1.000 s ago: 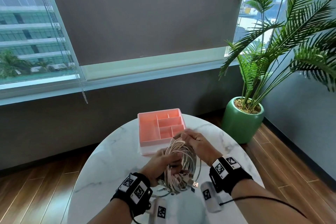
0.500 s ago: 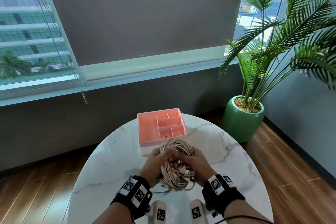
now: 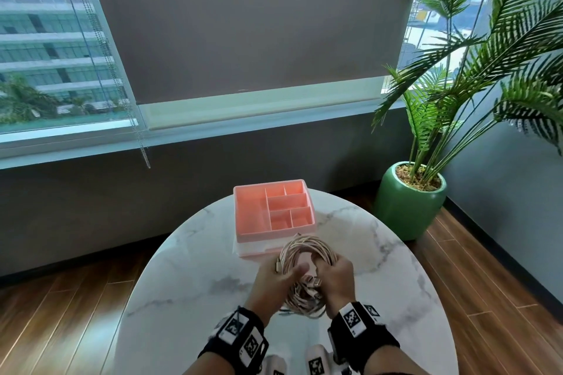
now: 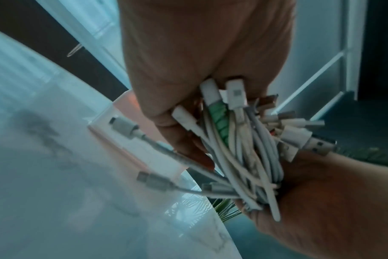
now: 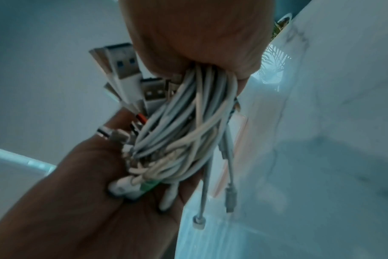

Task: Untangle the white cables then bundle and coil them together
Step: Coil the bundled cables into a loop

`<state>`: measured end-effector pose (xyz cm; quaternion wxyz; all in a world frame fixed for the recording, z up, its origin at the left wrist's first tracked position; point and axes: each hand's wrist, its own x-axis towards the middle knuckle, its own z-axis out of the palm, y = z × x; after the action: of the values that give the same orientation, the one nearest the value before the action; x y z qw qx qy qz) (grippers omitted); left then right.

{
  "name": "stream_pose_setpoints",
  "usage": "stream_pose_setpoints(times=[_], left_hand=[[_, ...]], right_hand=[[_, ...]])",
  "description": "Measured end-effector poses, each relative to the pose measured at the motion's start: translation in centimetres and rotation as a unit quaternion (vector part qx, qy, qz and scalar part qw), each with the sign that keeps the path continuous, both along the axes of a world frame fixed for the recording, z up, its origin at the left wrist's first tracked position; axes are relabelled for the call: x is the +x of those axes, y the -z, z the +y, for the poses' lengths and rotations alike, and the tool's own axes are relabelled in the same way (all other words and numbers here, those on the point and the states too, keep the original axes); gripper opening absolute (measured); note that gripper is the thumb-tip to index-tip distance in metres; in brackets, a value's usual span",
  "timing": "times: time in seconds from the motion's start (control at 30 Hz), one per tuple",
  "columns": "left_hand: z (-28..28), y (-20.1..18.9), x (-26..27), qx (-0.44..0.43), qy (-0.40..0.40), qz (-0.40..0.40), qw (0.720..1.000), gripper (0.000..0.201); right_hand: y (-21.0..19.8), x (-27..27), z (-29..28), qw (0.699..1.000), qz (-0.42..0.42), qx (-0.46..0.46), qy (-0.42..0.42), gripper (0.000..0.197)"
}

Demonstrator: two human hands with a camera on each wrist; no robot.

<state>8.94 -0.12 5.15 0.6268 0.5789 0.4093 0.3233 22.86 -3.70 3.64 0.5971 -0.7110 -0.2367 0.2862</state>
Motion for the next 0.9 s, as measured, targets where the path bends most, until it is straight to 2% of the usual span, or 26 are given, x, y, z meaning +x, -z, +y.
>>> stream_pose_setpoints(times=[0.07,0.1,0.23,0.33,0.43,0.53,0.6,0.67,0.77,0.83,0.9], left_hand=[[0.1,0.7,0.2,0.067,-0.029,0.041,0.997,0.007],[0.2,1.1,0.1,0.082,-0.037,0.061,0.994,0.002],[0.2,2.4,-0.4,0.114,-0.048,0.121,0.985,0.008],[-0.7,3.7,-0.8,0.099,-0.061,0.149,0.982,0.006],[-1.4,4.7,-1.5,0.077,-0.023,0.169,0.982,0.004],[-1.4,4.7,-2.4,0.075,0.016,0.168,0.983,0.003],[-0.9,4.2,-3.1,0.102,0.042,0.177,0.978,0.005],[-0.2,3.8,-3.6,0.114,0.05,0.173,0.977,0.014],[0.6,3.7,-4.1,0.095,0.014,0.14,0.985,0.022],[0.8,3.9,-4.1,0.092,-0.001,0.124,0.988,0.023],[1.0,4.1,-4.2,0.091,0.006,0.107,0.99,0.036]], right_hand=[[1.0,-0.5,-0.3,1.0,0.004,-0.011,0.0,0.013],[1.4,-0.7,-0.5,1.0,0.004,-0.015,-0.002,0.013],[2.5,-1.6,-1.6,0.998,-0.031,-0.015,-0.059,0.009],[2.7,-1.9,-2.4,0.994,-0.061,-0.038,-0.087,0.011],[3.4,-2.3,-3.0,0.988,-0.099,-0.069,-0.101,0.01],[3.4,-3.1,-3.3,0.986,-0.121,-0.084,-0.077,0.012],[3.2,-3.7,-3.2,0.989,-0.105,-0.089,-0.059,0.013],[3.0,-4.3,-3.0,0.995,-0.051,-0.074,-0.048,0.016],[3.4,-4.8,-2.3,0.998,0.02,-0.055,-0.032,0.023],[3.6,-4.8,-1.9,0.998,0.017,-0.053,-0.038,0.026],[3.6,-4.4,-1.5,0.998,0.004,-0.051,-0.035,0.027]])
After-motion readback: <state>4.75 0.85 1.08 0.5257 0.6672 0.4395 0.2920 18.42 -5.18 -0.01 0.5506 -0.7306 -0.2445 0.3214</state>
